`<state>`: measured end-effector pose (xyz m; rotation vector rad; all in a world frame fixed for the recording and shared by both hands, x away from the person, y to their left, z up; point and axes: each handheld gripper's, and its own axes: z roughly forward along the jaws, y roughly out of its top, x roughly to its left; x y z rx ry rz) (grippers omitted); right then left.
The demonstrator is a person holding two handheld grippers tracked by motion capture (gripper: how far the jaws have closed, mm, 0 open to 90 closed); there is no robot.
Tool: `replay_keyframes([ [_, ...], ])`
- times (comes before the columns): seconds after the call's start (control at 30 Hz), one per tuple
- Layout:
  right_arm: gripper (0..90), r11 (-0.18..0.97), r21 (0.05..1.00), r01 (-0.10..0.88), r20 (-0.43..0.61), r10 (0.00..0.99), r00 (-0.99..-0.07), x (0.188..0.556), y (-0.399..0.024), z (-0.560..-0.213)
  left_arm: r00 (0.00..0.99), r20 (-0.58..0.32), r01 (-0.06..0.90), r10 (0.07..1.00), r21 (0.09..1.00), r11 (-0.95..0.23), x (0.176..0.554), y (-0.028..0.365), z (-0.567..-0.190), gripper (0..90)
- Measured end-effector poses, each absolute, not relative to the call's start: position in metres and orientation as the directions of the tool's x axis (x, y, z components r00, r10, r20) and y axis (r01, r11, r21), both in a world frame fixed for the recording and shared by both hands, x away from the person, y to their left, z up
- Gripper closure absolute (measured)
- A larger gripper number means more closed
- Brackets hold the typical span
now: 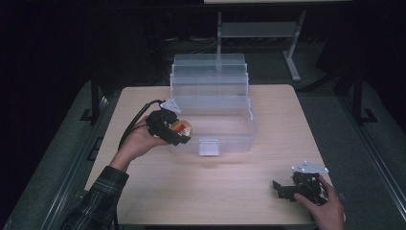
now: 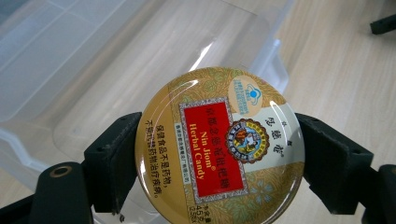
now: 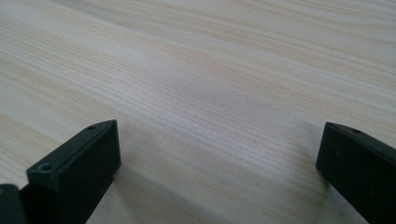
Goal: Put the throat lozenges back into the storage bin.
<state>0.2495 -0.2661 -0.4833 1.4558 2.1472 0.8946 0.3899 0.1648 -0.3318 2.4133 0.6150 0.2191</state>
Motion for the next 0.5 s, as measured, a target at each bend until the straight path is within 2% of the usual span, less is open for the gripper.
replay_keyframes([
  [0.5,0.0,0.255,0.696,0.672,0.029,0.924,-0.381,0.249,-0.266,-0.483,0.830,0.010,0.436,0.558,0.611,-0.660,0.416,0.175,-0.339,19.6],
])
